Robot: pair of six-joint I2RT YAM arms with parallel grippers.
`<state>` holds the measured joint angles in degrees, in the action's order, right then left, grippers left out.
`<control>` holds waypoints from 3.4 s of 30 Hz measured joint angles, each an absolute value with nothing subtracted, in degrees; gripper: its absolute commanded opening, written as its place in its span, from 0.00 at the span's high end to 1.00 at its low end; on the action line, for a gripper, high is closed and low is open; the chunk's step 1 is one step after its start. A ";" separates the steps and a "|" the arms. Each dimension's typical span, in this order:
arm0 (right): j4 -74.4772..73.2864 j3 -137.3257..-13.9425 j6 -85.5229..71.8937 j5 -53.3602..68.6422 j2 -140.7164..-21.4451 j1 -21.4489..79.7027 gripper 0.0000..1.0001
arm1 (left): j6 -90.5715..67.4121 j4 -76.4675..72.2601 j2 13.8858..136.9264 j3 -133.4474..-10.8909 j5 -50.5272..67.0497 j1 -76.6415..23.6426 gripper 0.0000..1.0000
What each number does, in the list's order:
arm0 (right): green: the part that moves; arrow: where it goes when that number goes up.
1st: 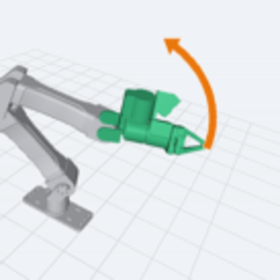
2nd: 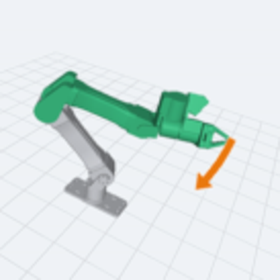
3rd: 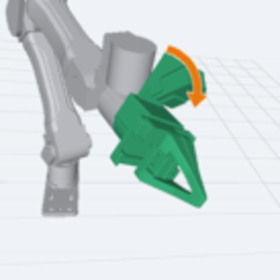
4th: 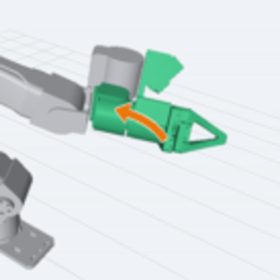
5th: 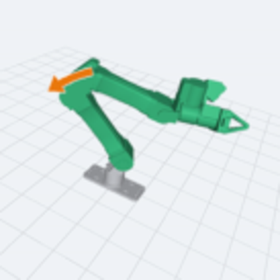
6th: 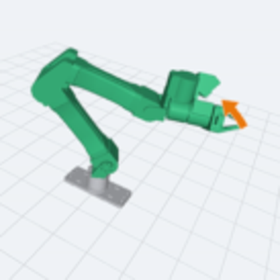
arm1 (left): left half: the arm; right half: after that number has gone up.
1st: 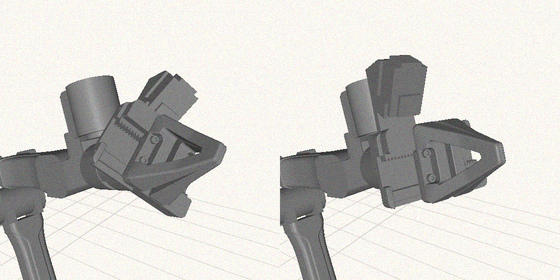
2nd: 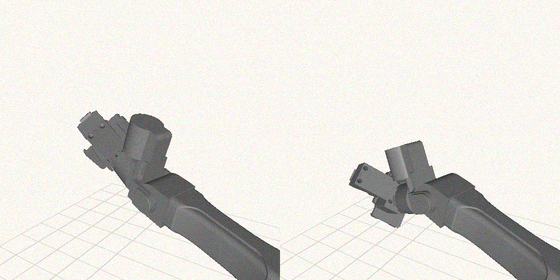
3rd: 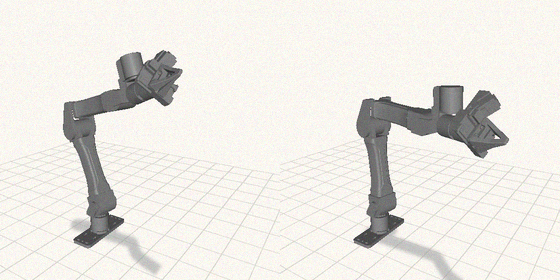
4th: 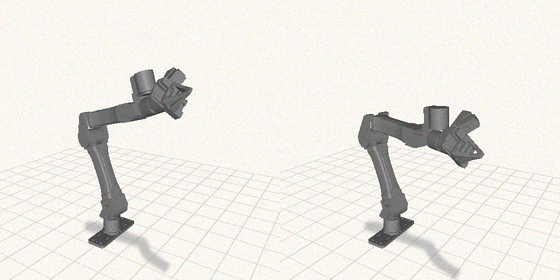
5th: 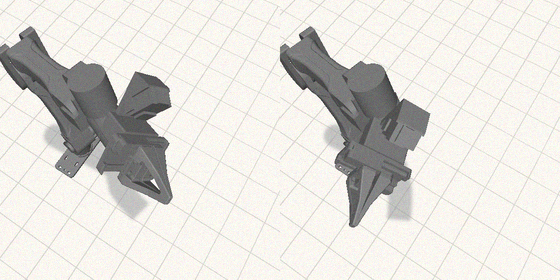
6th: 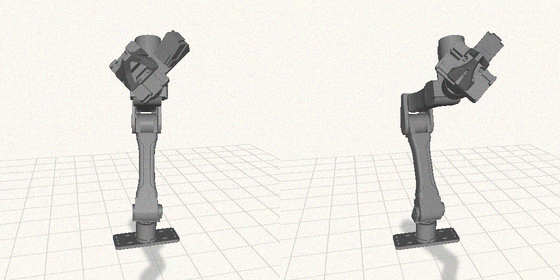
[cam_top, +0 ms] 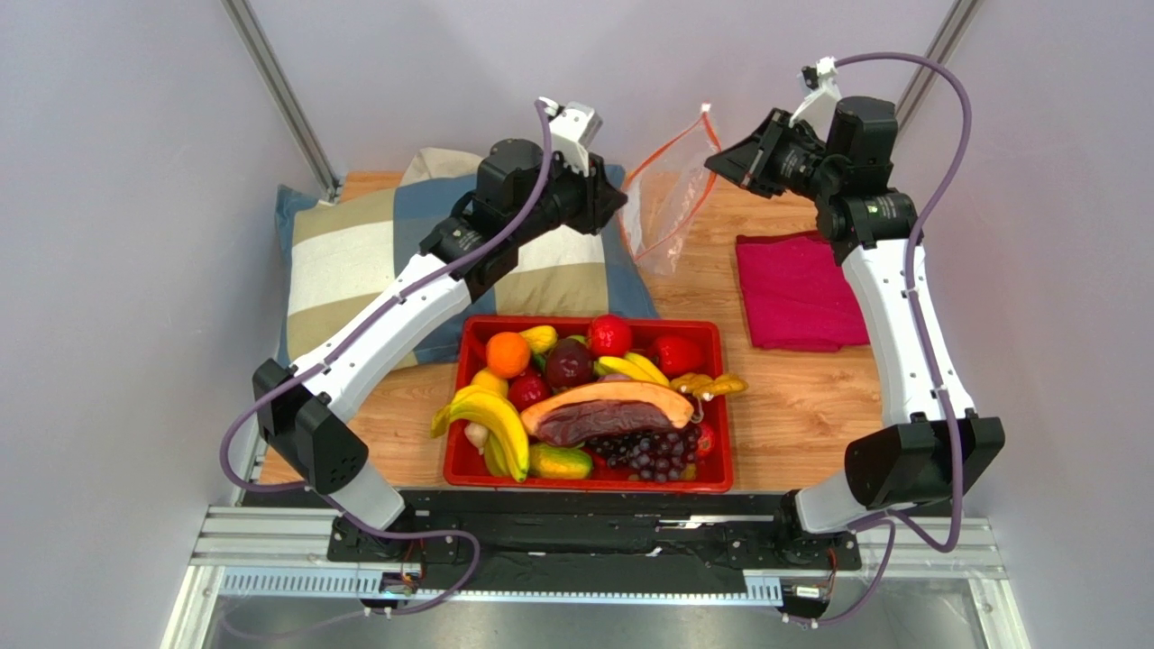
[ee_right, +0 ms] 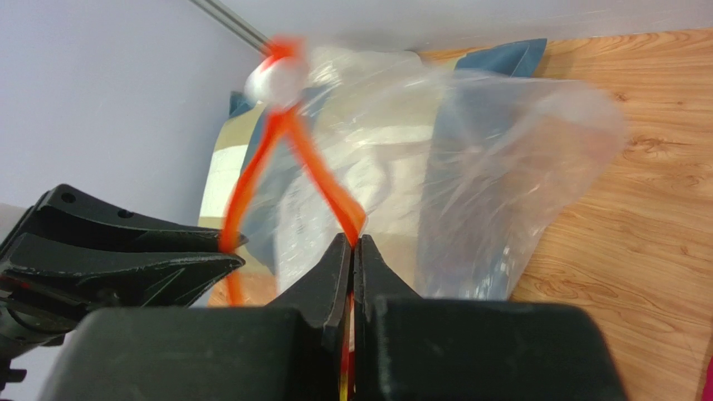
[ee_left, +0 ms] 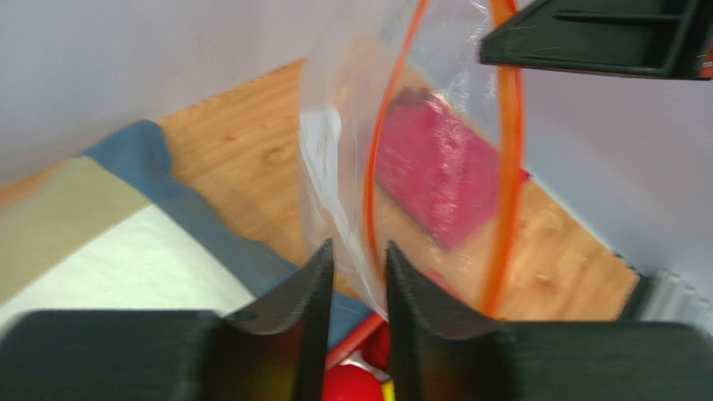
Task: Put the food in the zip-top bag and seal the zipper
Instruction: Pick up the zipper food storage bag at the center of the board, then pick up the fake food from the bin.
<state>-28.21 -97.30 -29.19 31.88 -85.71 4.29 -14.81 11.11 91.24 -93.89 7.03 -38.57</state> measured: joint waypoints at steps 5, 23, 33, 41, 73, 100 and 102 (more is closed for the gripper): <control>-28.71 -95.13 -25.71 31.92 -85.19 4.62 1.00 | -14.74 11.70 92.12 -93.86 15.64 -38.61 0.13; -29.56 -82.50 -22.61 25.61 -80.58 4.62 1.00 | 21.06 31.07 85.36 -91.77 36.64 -53.63 0.01; -29.56 -82.26 -22.63 24.93 -80.58 4.62 1.00 | 39.77 54.19 103.55 -109.06 30.33 -61.47 0.15; -29.56 -82.26 -22.63 24.95 -81.36 4.62 1.00 | 47.05 66.57 113.21 -118.39 31.09 -61.36 0.16; -29.76 -82.26 -22.61 24.49 -82.43 4.64 1.00 | 55.83 77.14 123.33 -127.02 32.84 -60.86 0.68; -29.74 -82.28 -24.36 24.60 -83.40 4.69 1.00 | 56.01 77.84 108.07 -135.61 35.40 -60.34 1.00; -29.71 -82.35 -24.56 24.60 -83.40 4.69 1.00 | 54.78 77.84 105.25 -135.66 35.31 -60.34 1.00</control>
<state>-29.71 -82.35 -24.56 24.60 -83.40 4.69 54.78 77.84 105.25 -135.66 35.31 -60.34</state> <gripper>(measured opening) 0.010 0.238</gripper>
